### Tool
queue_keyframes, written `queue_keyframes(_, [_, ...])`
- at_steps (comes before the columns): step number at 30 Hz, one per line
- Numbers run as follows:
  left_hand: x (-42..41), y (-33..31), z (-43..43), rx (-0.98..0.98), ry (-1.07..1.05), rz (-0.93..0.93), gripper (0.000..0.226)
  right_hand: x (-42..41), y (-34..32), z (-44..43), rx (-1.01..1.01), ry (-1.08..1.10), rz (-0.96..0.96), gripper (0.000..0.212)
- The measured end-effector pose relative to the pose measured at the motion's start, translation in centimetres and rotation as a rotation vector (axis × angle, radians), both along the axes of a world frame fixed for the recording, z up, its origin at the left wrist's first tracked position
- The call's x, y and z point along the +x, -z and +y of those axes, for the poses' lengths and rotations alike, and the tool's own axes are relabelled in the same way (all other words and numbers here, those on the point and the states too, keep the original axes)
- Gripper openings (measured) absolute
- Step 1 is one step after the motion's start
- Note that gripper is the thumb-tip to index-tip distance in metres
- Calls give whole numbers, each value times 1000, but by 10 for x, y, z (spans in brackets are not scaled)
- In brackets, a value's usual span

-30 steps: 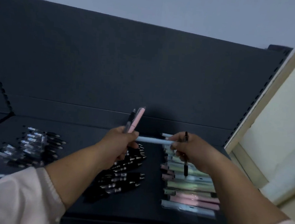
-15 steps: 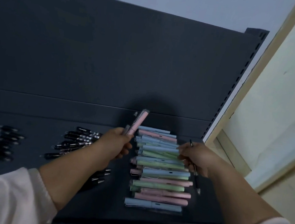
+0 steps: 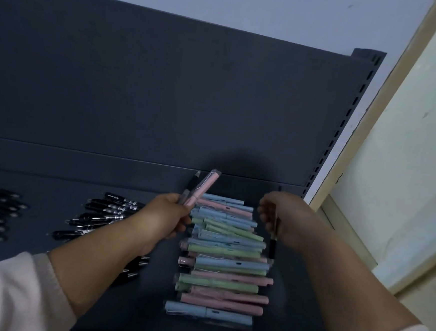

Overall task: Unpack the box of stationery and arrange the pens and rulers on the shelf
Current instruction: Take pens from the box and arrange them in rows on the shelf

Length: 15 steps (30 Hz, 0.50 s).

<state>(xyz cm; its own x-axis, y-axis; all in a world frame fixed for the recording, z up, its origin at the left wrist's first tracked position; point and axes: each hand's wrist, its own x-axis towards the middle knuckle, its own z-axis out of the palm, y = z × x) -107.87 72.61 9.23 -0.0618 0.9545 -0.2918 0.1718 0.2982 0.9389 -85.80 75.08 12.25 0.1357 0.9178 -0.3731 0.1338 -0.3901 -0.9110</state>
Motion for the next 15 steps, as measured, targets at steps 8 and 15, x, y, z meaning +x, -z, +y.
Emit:
queue_keyframes(8, [-2, -8, -3, 16, 31, 31, 12, -20, 5, 12, -12, 89, 277, 42])
queue_keyframes(15, [-27, -9, -8, 11, 2, 24, 13, -69, 6, 4, -40, -8, 394, 32])
